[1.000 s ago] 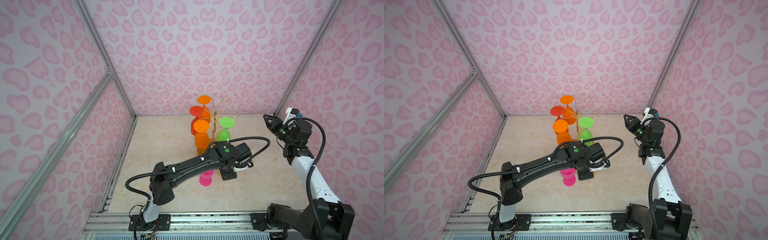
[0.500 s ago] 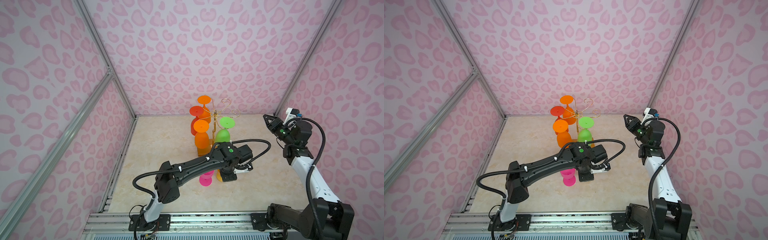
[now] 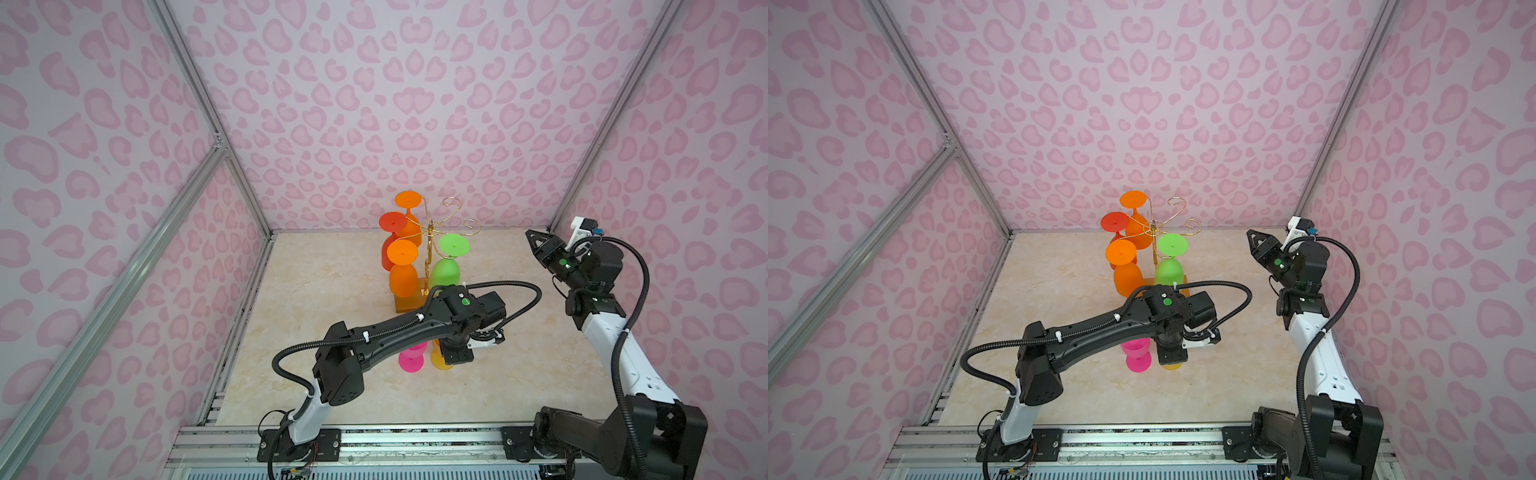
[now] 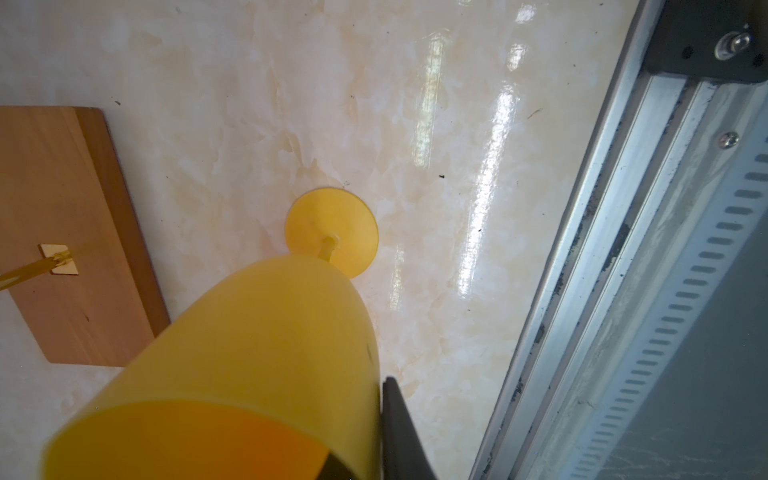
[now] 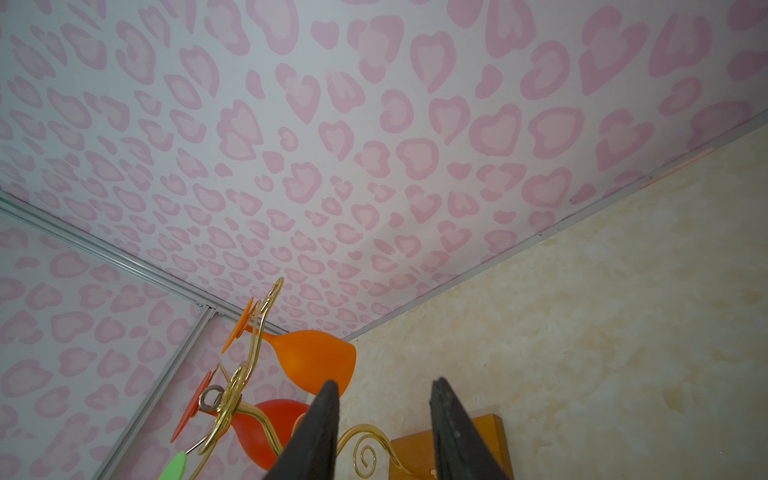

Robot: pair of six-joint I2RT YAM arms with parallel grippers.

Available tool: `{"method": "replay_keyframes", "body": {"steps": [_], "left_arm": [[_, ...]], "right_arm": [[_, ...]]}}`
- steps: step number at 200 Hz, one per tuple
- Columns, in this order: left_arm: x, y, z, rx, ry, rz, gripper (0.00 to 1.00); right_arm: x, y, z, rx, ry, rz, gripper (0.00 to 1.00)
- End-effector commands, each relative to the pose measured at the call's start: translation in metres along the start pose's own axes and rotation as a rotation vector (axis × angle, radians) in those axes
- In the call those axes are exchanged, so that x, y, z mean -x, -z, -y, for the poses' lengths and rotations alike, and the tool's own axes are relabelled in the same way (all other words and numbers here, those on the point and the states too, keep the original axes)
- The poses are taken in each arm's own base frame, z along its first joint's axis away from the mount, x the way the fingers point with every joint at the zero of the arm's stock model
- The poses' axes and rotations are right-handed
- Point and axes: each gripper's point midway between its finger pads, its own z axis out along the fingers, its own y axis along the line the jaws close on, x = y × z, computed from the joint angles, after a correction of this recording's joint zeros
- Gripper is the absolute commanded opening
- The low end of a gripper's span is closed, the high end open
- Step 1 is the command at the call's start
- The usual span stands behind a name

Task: Take the wine glass off the wine glass rack
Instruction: 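Lower the yellow glass with the left gripper toward the table beside the magenta glass, then open the left gripper and raise it off the upright yellow glass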

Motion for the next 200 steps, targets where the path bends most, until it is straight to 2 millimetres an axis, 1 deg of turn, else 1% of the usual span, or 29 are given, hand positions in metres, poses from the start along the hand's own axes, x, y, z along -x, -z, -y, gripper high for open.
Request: {"method": "replay_keyframes", "body": {"steps": [1,46,68,82,117,139,156,175,200], "left_arm": [[-0.001,0.003,-0.004,0.020,0.018,-0.007,0.17],[0.002,0.019,-0.016,0.099,0.052,0.028,0.32],[0.003,0.030,-0.021,0.138,0.056,0.050,0.33],[0.005,0.043,-0.021,0.156,0.058,0.086,0.34],[0.013,0.090,-0.028,0.224,0.067,0.220,0.35],[0.016,0.121,-0.025,0.228,0.056,0.326,0.35],[0.016,0.151,-0.025,0.250,0.062,0.422,0.35],[0.011,0.185,-0.031,0.308,0.086,0.526,0.35],[-0.002,0.230,-0.046,0.428,0.156,0.649,0.35]], "right_arm": [[0.003,0.000,-0.008,0.034,0.019,0.008,0.38],[0.002,0.001,-0.009,0.038,0.021,0.007,0.39],[0.003,0.003,-0.014,0.053,0.029,0.011,0.40],[0.005,0.004,-0.018,0.063,0.034,0.011,0.41],[0.005,0.006,-0.024,0.075,0.040,0.008,0.46],[-0.002,0.003,-0.031,0.095,0.044,-0.015,0.46],[-0.009,0.000,-0.040,0.117,0.050,-0.040,0.46],[-0.020,-0.003,-0.051,0.137,0.064,-0.072,0.48],[-0.034,-0.005,-0.067,0.158,0.087,-0.118,0.50]]}}
